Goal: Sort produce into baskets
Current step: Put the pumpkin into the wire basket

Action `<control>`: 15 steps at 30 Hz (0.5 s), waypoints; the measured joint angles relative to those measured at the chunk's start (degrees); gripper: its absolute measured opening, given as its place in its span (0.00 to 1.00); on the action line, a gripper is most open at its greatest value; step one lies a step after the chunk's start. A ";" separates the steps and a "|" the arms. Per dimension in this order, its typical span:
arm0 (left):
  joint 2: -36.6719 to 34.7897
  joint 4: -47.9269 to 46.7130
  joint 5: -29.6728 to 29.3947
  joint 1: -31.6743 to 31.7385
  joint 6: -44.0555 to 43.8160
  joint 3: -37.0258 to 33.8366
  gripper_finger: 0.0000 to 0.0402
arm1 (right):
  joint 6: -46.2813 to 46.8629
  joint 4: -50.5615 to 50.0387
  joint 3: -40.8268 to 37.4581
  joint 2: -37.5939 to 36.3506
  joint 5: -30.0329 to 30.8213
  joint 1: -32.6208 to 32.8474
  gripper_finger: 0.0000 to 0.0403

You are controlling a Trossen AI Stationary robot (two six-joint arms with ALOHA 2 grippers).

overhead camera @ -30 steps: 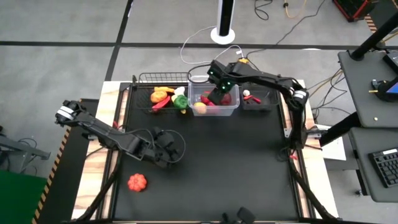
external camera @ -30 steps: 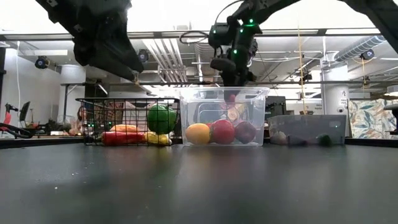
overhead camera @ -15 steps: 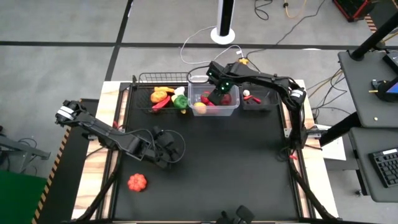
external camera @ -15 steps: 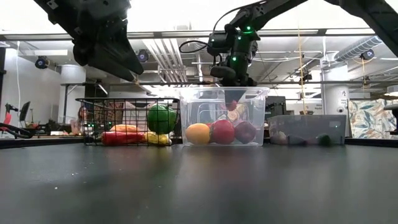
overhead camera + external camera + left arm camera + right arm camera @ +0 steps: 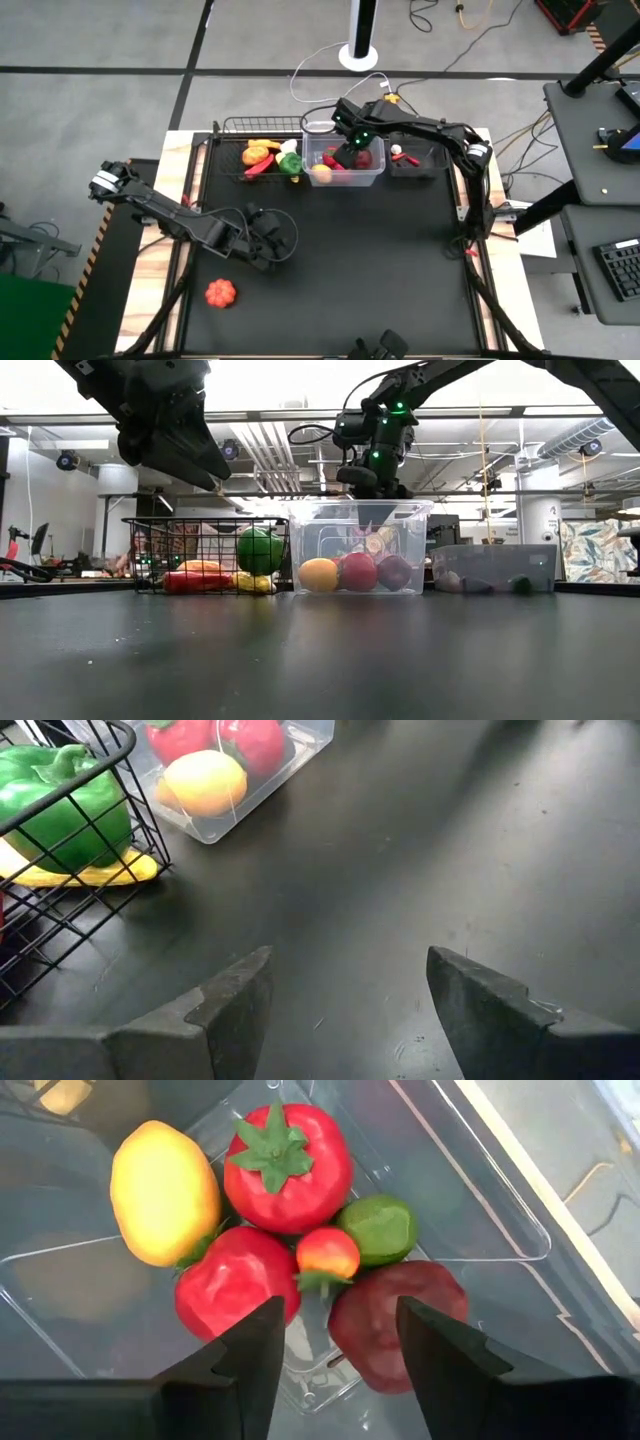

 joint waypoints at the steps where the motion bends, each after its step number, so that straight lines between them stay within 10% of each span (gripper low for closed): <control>1: 0.00 0.00 0.00 0.00 0.00 0.00 0.61 | 0.00 0.02 -0.01 0.00 0.02 0.00 0.46; 6: 0.00 -0.41 1.06 0.00 -0.01 0.20 0.61 | -0.09 -0.13 0.19 -0.16 0.33 0.01 0.46; 15: 0.97 -20.48 19.86 -1.27 -2.24 14.41 0.61 | -0.28 0.32 0.70 -7.18 0.74 3.69 0.44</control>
